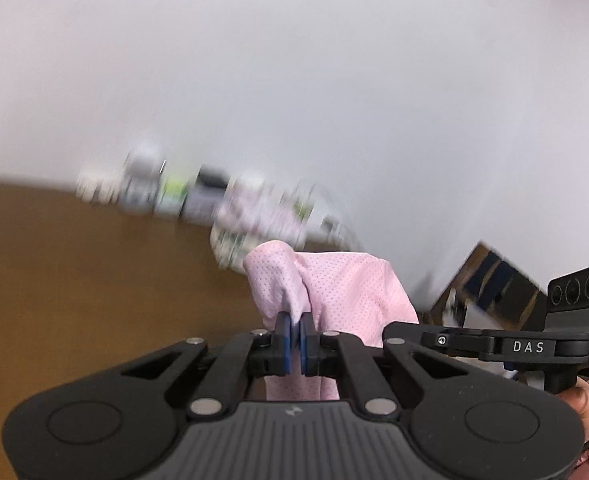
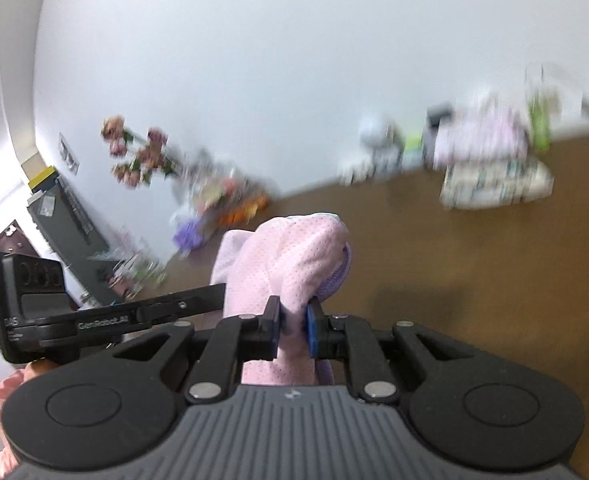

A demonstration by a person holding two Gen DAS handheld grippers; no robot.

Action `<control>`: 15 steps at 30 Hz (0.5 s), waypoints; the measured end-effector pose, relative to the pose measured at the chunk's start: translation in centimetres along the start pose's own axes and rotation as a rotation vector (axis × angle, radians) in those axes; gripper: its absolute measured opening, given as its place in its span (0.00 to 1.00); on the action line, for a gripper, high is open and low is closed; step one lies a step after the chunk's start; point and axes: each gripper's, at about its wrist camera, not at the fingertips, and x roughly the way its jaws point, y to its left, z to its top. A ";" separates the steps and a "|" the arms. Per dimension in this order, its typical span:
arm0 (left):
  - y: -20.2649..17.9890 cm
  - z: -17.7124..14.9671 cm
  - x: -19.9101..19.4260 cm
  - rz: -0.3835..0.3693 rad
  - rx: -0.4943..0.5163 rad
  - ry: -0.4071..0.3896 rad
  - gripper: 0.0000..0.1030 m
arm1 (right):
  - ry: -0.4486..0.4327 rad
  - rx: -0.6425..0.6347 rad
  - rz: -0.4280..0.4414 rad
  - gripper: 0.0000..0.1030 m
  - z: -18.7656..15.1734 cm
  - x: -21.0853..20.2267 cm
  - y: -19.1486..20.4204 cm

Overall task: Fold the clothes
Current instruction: 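Carry the bundle to the clothes stack and lower it on top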

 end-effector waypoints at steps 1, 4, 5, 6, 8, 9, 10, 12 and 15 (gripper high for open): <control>-0.6 1.6 0.8 -0.007 0.010 -0.014 0.03 | -0.012 -0.011 -0.008 0.12 1.7 -0.3 -0.2; -2.1 6.2 4.2 -0.001 0.043 -0.041 0.03 | -0.046 -0.030 -0.035 0.12 7.0 -0.4 -1.3; -2.5 7.7 5.5 0.001 0.050 -0.050 0.03 | -0.061 -0.030 -0.045 0.12 8.6 -0.2 -1.8; -2.7 9.1 6.8 -0.001 0.049 -0.055 0.03 | -0.076 -0.031 -0.053 0.12 9.9 0.1 -2.4; -2.9 11.2 9.4 -0.009 0.042 -0.058 0.03 | -0.109 -0.037 -0.064 0.12 12.3 0.9 -3.9; -2.9 12.2 10.8 -0.006 0.042 -0.060 0.03 | -0.125 -0.040 -0.070 0.12 13.5 1.3 -4.6; -2.9 12.9 12.5 -0.002 0.038 -0.055 0.03 | -0.137 -0.033 -0.073 0.12 14.5 1.9 -5.6; -2.5 14.3 16.0 0.009 0.028 -0.039 0.03 | -0.150 0.001 -0.074 0.12 16.5 3.5 -8.3; -1.1 15.9 21.8 -0.007 -0.029 0.002 0.03 | -0.162 0.063 -0.081 0.12 19.1 6.8 -13.3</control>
